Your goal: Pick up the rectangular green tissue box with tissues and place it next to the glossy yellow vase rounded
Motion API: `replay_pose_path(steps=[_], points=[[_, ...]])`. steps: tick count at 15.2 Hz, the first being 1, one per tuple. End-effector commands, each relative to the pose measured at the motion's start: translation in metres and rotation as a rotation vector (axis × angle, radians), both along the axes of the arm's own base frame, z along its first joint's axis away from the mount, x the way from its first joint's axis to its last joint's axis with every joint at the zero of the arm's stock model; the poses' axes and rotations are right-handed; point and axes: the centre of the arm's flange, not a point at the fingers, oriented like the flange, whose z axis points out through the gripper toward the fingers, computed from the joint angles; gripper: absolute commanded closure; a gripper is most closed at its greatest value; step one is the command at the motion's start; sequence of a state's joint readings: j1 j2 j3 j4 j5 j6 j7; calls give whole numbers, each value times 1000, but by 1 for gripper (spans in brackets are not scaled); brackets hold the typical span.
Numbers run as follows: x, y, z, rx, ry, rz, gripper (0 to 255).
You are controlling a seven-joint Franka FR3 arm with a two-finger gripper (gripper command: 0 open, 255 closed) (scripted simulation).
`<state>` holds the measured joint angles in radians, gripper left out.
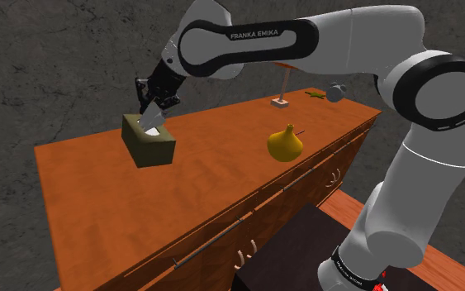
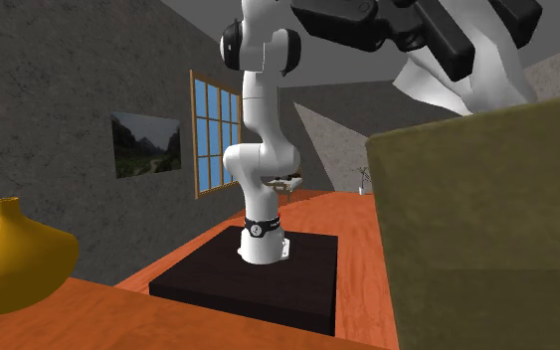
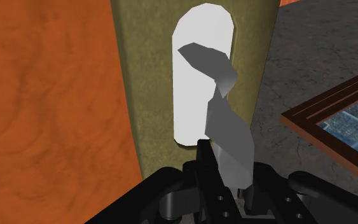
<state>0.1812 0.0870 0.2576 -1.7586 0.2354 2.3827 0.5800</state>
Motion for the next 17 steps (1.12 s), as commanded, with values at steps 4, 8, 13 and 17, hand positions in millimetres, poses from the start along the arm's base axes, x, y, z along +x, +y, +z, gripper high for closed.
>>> replay_pose_path(steps=[4,8,13,17], points=[[0,0,27,0,0,0,255],[-5,-12,42,0,0,0,255],[-27,-75,42,0,0,0,255],[-45,-124,42,0,0,0,255]])
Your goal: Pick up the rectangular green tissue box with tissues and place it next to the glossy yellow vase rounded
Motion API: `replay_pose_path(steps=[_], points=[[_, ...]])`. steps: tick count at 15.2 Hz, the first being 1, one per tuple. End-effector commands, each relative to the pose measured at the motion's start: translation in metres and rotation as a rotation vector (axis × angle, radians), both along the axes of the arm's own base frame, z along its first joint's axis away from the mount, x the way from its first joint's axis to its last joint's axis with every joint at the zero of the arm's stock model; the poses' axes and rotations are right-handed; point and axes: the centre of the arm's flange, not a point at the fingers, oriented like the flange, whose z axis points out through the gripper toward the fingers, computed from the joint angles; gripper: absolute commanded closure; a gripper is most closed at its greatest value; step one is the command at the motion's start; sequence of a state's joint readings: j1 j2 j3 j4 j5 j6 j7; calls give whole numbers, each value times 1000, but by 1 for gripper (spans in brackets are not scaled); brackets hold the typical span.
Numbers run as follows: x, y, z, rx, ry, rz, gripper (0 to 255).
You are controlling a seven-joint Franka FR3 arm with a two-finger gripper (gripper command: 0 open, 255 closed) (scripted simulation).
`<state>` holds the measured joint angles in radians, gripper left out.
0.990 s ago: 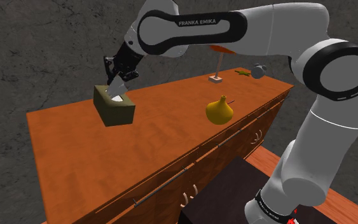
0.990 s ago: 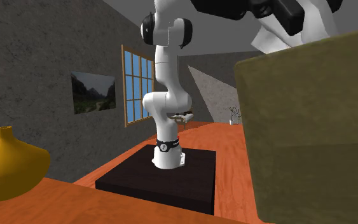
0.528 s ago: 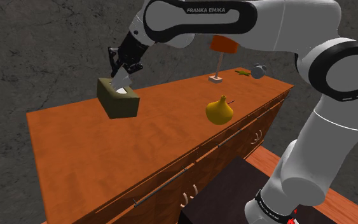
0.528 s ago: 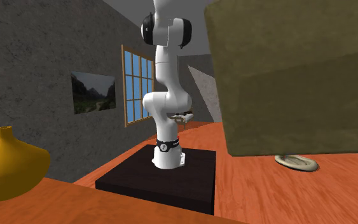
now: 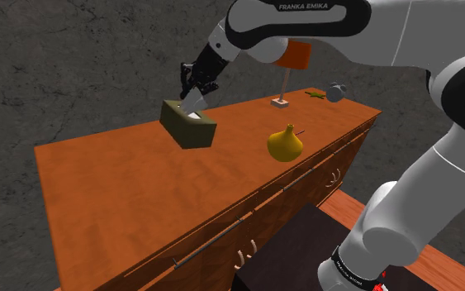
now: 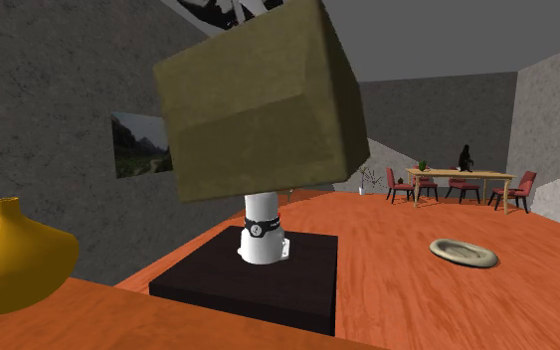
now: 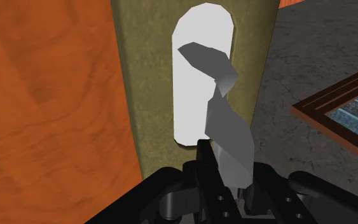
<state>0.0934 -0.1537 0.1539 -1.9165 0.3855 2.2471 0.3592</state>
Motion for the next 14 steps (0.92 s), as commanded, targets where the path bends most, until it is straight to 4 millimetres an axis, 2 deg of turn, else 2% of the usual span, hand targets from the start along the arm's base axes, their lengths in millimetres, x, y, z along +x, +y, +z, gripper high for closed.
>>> replay_pose_path(steps=[1,14], points=[[-10,-23,0,1,-1,2,255],[-67,-185,1,1,-1,2,255]])
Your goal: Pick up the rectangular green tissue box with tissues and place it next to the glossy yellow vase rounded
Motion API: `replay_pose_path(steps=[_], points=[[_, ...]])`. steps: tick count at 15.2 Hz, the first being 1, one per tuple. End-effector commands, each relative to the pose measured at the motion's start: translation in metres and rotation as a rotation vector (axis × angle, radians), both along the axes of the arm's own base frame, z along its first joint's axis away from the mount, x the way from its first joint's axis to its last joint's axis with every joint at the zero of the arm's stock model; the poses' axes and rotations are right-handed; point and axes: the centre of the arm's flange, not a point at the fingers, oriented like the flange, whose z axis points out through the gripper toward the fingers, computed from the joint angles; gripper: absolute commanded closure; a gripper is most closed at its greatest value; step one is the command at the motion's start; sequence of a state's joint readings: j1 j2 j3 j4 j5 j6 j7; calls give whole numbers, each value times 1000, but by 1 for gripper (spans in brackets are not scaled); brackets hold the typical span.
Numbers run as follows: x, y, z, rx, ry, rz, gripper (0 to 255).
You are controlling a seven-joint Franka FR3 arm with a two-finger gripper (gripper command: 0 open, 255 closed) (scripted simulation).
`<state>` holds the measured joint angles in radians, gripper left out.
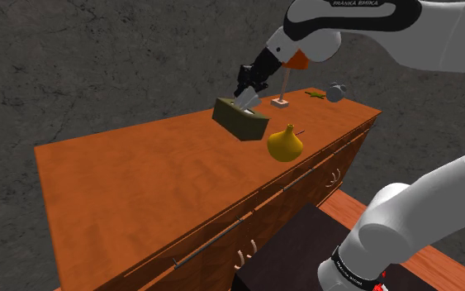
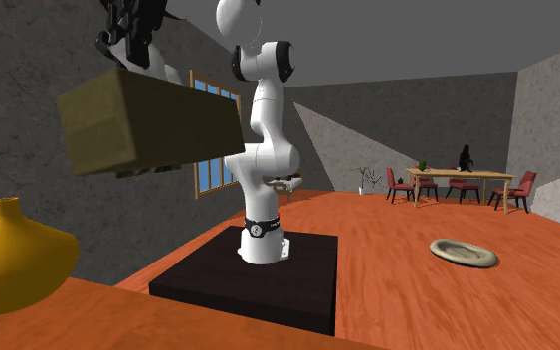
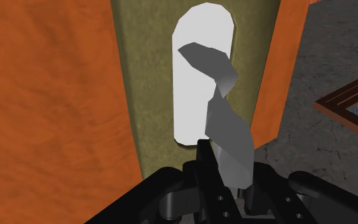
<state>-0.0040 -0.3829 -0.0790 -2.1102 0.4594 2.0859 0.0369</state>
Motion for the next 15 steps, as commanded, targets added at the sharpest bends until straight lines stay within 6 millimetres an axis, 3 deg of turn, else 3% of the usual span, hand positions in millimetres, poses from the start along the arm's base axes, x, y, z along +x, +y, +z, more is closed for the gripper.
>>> replay_pose_path(steps=[1,6,15], points=[[-9,-23,-1,0,0,2,255],[-31,-85,-1,0,0,2,255],[-31,-85,-48,0,0,2,255]])
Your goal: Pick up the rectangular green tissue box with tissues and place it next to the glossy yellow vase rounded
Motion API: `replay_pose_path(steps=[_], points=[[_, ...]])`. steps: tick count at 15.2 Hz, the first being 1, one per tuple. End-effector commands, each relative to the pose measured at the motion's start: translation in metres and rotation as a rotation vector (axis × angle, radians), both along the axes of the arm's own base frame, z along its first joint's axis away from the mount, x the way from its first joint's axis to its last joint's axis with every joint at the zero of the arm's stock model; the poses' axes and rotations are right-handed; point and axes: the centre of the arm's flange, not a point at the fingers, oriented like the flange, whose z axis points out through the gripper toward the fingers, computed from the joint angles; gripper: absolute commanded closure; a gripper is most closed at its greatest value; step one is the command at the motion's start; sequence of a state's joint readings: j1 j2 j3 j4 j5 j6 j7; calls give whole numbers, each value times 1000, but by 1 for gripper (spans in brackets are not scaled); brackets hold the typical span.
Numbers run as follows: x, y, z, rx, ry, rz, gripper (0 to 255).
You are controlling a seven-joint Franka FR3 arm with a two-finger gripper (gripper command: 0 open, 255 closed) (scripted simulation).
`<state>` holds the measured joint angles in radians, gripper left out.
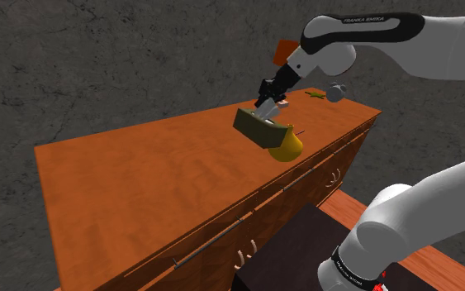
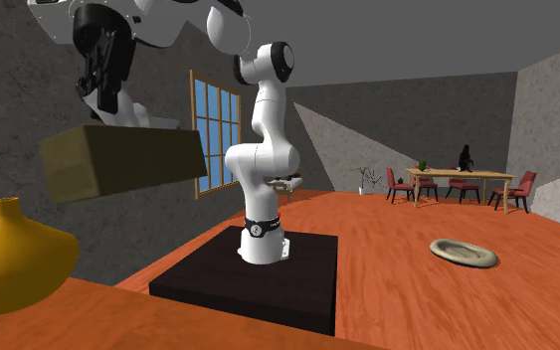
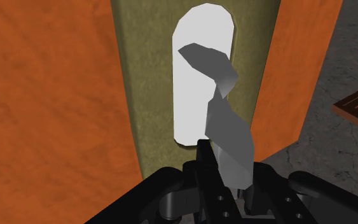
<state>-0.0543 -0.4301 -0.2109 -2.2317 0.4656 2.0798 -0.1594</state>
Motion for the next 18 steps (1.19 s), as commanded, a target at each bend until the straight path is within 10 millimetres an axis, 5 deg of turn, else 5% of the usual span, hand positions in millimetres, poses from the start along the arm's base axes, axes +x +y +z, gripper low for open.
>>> replay_pose_path(steps=[1,18], points=[[0,1,-10,0,-1,0,255],[0,1,-100,0,-1,0,255]])
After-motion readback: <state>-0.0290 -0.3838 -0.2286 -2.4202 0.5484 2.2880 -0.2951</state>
